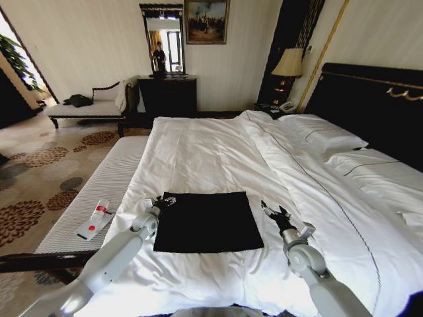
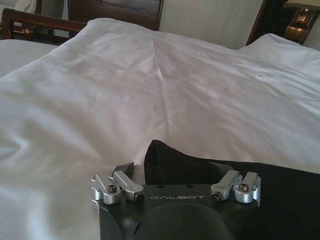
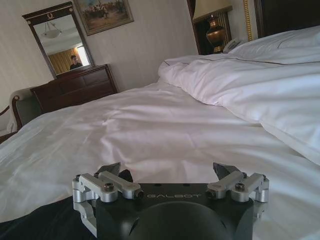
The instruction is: Fold the clothes on the bed.
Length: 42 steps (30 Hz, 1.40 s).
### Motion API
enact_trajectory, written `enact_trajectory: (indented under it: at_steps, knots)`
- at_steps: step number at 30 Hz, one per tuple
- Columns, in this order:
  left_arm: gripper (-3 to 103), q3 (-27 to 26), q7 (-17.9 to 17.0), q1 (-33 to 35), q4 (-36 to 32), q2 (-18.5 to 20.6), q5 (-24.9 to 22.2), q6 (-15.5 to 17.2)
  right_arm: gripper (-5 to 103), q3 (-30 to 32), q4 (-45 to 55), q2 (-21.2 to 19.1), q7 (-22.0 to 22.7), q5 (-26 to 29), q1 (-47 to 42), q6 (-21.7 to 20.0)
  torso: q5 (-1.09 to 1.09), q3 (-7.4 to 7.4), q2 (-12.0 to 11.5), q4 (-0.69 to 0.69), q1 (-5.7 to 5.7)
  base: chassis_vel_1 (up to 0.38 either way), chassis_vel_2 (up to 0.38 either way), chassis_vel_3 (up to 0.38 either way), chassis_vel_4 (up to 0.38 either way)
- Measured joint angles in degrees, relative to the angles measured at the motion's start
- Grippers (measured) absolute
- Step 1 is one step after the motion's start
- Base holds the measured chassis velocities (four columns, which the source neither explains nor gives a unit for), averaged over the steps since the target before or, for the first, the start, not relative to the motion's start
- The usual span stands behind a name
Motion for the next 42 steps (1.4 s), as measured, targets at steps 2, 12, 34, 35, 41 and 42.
enact_trajectory:
  at_steps: [2,12,34,35,41,42]
  knots:
    - [76,0.1,0.0,0.0,0.0,-0.1,0.1,0.0,100,0.0,0.0,0.1,0.1,-0.2,-0.1,0.0,0.0,0.0,0.0,0.0,0.0,0.0,0.0,0.0,0.0]
    - [38,-0.3,-0.4,0.6,-0.8,-0.1,0.3,0.0,100,0.2,0.3,0.1,0.5,-0.4,-0.3,-0.1,0.0,0.0,0.0,0.0,0.0,0.0,0.0,0.0,0.0]
    - [2,-1.2,-0.7,1.2,-2.6,0.2,1.6,-1.7,100,-2.2,-1.9,-5.1,2.9,29.4,10.8,-12.4,-0.01,0.0,0.0,0.01,0.0,0.0,0.0,0.0,0.0]
    - [2,-1.2,-0.8,1.2,-2.9,0.3,1.5,-1.8,100,-3.0,-2.8,-5.6,2.8,30.8,12.6,-13.2,-0.01,0.0,0.0,0.02,0.0,0.0,0.0,0.0,0.0]
    - [2,-0.8,-1.2,1.4,-3.9,0.9,2.5,-2.6,100,-9.7,-10.5,-6.9,0.9,34.7,23.0,-15.8,0.0,0.01,0.0,0.02,0.0,0.0,0.0,0.0,0.0]
    - [2,-0.7,-1.1,1.4,-3.8,0.7,3.6,-3.3,100,-11.3,-13.2,-6.5,0.4,34.8,25.1,-16.0,-0.01,0.01,0.0,0.02,0.0,0.0,0.0,0.0,0.0]
